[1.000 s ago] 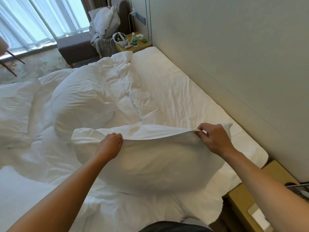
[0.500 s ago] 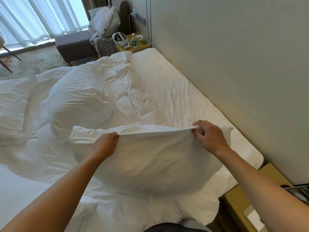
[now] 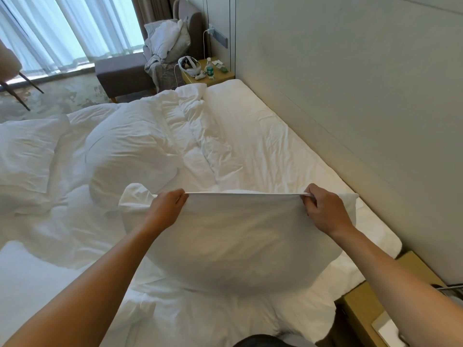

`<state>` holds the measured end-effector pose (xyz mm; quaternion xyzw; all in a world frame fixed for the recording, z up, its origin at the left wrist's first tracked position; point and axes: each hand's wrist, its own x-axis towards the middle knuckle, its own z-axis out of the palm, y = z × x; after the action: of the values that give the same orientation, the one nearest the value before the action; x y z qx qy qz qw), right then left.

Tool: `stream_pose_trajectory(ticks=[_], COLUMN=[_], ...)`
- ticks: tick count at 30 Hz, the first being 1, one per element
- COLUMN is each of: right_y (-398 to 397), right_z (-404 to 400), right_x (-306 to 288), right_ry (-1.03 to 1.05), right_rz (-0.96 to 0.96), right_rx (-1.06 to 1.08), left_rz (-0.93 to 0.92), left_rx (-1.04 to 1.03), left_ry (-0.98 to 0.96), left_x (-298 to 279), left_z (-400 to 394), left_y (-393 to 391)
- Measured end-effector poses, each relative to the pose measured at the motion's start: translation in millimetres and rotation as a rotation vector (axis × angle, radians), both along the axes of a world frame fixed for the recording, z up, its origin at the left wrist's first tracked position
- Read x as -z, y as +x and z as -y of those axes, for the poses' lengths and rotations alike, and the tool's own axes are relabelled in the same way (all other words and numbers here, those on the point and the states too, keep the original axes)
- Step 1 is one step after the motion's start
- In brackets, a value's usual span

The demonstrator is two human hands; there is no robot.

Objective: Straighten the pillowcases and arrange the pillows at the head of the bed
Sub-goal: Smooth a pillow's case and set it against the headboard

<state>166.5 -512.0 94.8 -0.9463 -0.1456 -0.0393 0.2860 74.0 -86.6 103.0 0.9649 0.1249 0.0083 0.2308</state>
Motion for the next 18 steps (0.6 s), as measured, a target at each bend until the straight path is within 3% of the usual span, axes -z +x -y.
stream_pose_trajectory(ticks=[4, 9, 18], right_y=[-7, -13, -31], right_z=[-3, -4, -5], right_x=[-7, -13, -23], right_ry=[-0.071, 0.021, 0.064], right_rz=[0.045, -0.006, 0.077], right_rx=[0.032, 0.068, 0.096], left_rz=[-0.058, -0.056, 0.094], left_rx=[0.020, 0.014, 0.082], left_ry=[0.019, 0.018, -0.003], left_x=[5, 4, -15], left_z=[-2, -5, -24], left_y=[-5, -7, -5])
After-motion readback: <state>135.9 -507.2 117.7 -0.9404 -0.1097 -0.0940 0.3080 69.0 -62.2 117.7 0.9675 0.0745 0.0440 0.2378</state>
